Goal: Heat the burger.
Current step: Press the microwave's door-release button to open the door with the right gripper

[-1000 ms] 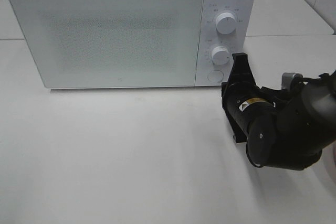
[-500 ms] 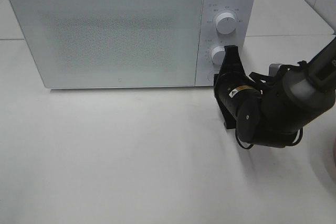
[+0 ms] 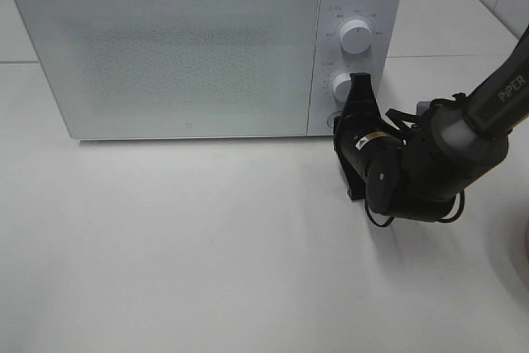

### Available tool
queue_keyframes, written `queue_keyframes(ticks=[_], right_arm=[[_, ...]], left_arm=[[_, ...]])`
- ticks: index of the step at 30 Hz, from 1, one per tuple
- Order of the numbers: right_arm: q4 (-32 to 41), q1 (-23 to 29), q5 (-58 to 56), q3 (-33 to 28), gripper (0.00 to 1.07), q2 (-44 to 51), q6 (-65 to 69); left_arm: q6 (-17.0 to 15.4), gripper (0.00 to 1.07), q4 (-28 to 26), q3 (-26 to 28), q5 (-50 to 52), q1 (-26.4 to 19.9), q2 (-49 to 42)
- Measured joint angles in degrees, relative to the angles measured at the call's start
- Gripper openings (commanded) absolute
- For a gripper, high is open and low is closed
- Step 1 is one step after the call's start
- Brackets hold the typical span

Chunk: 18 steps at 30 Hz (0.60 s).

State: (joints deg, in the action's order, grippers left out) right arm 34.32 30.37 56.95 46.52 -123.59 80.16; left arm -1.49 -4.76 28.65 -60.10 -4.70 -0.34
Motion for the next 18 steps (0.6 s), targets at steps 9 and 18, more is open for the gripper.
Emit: queue_keyframes(ticks=[9, 18], right_arm=[[0.4, -0.23, -1.09, 1.15, 0.0, -0.34, 0.0], [0.74, 0.06, 0.8, 2.46, 0.0, -1.15, 0.06]], left_arm=[[0.0, 0.9, 0.0, 0.0, 0.0, 0.0, 0.0], [0.0, 0.9, 0.0, 0.0, 0.0, 0.0, 0.0]])
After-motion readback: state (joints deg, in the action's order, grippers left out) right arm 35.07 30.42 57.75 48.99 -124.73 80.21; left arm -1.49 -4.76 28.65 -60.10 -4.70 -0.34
